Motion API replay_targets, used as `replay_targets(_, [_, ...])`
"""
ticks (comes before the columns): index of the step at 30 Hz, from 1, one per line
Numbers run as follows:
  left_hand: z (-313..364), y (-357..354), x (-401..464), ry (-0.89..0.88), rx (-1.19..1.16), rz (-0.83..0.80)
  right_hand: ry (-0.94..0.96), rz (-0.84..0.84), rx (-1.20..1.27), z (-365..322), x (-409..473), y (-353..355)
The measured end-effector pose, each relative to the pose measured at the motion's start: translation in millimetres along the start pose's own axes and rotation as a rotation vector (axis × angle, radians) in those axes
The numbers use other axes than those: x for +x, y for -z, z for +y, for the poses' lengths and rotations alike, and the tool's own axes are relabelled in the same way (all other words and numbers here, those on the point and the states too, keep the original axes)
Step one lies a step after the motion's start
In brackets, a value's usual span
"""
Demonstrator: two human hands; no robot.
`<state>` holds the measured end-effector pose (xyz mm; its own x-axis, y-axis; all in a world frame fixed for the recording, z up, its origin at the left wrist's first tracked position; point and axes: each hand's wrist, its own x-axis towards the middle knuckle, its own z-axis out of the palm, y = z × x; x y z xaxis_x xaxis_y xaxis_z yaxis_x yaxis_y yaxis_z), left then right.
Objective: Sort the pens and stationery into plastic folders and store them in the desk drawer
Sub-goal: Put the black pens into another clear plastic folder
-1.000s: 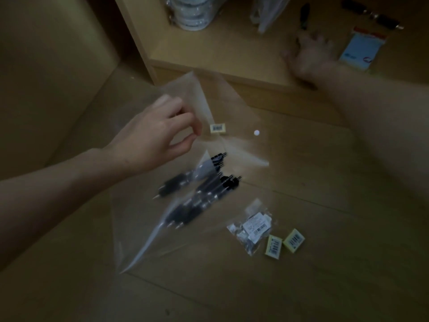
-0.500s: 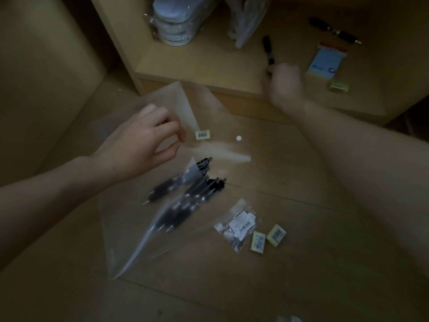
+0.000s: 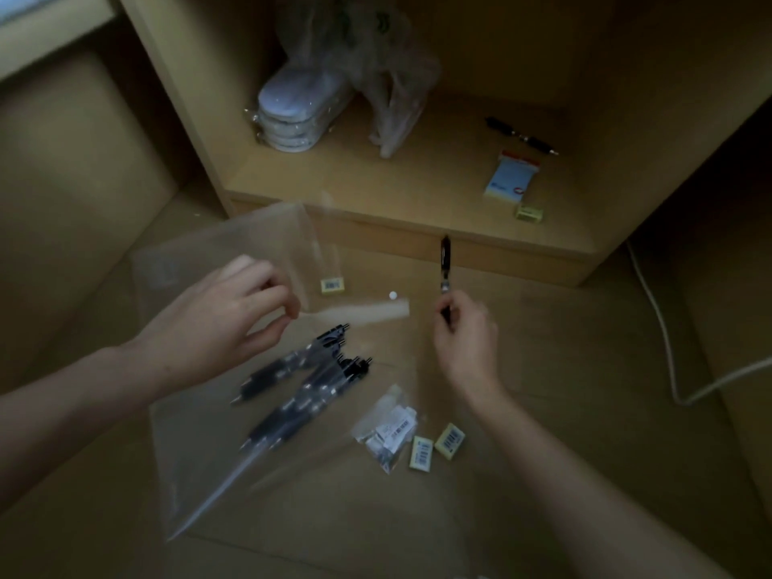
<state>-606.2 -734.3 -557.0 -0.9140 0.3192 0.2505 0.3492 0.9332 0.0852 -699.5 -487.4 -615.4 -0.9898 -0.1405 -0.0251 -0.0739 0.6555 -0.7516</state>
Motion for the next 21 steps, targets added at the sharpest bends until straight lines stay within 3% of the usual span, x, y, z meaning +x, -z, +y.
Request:
replay_targets(5, [8.9,1.8,-0.3,-0.023,0.012,0.007,-0.156,-0.091,0.096,5.3,-28.0,-10.8])
replay_targets(11, [16.8,2.7,-3.0,-0.032,0.004,-0.012,-0.2,-0.399,0.137,-6.5,-36.4,-12.2])
replay_targets(14, [16.5,3.4,-4.2,-0.02,0.0,-0.027,-0.179,-0.367,0.117,-0.4,-29.9,-10.2])
replay_targets(17, [16.3,3.4,-4.4,-0.015,0.006,-0.031,-0.109,-0.247,0.026,11.7,-16.2,-6.1])
replay_targets(21, [17.2,2.3,-3.0,-0.011,0.023,-0.029,0.06,-0.356,-0.394,21.8,0.9,-0.7])
